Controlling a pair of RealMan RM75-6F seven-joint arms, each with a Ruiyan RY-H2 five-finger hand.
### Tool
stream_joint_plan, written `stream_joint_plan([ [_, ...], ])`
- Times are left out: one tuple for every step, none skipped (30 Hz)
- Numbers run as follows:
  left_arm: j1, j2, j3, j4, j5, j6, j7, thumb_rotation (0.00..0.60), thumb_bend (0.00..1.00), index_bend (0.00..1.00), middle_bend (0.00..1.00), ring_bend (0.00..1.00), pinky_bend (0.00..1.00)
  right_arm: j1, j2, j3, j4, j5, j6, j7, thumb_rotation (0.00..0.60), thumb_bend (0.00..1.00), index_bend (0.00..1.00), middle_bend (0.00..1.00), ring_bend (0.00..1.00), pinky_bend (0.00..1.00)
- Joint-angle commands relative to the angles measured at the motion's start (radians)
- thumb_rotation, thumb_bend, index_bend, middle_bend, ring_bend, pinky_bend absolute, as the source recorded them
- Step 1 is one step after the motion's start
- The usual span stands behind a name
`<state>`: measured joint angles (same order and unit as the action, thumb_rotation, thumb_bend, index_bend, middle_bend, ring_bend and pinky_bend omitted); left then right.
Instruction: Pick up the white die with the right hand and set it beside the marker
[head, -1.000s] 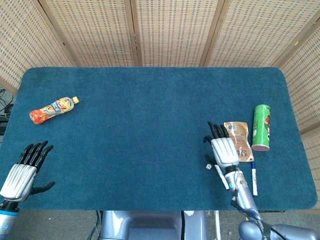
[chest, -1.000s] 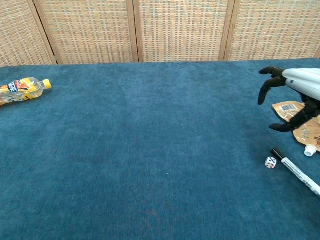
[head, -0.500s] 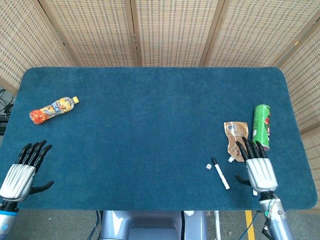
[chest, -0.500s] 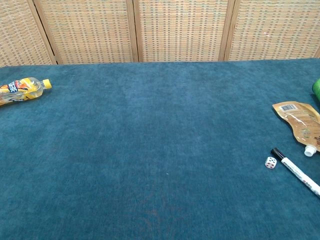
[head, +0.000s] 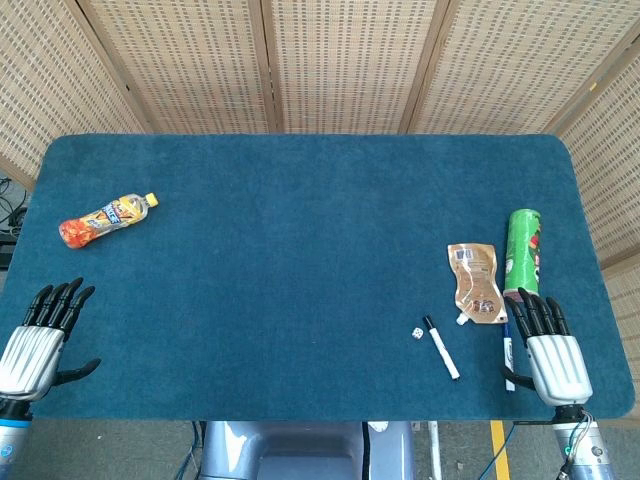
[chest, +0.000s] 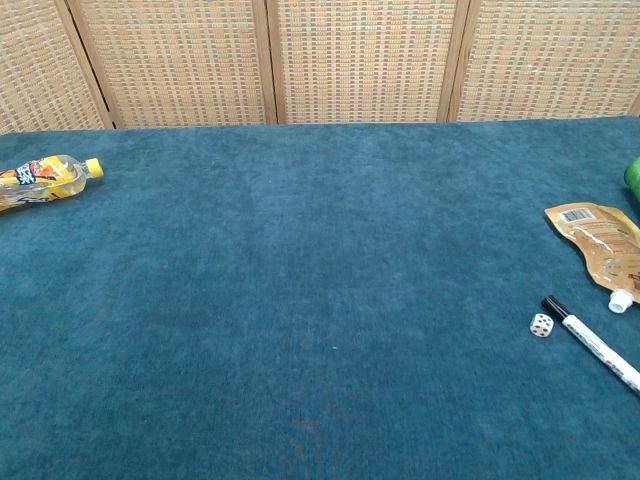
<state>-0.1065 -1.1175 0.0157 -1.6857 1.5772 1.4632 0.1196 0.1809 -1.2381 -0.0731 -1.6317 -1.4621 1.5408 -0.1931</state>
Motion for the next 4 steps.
stream_joint_plan([
  [0.001,-0.002,-0.001,0.004,-0.003,-0.002,0.007,0.600,0.11,0.00,0.00,0.00,0.00,-0.003,0.001,0.008,0.000,-0.003,-0.008,0.008,0.600,0.10,0.00,0.00,0.00,0.00],
  [0.001,-0.002,0.000,0.004,-0.004,-0.003,0.009,0.600,0.11,0.00,0.00,0.00,0.00,-0.004,0.002,0.011,-0.001,-0.004,-0.011,0.011,0.600,0.10,0.00,0.00,0.00,0.00],
  [0.001,-0.003,0.000,0.004,-0.004,-0.003,0.011,0.600,0.11,0.00,0.00,0.00,0.00,-0.006,0.003,0.015,-0.001,-0.005,-0.011,0.013,0.600,0.10,0.00,0.00,0.00,0.00],
  [0.001,-0.004,0.000,0.004,-0.004,-0.003,0.013,0.600,0.11,0.00,0.00,0.00,0.00,-0.007,0.004,0.019,0.000,-0.007,-0.011,0.016,0.600,0.10,0.00,0.00,0.00,0.00],
])
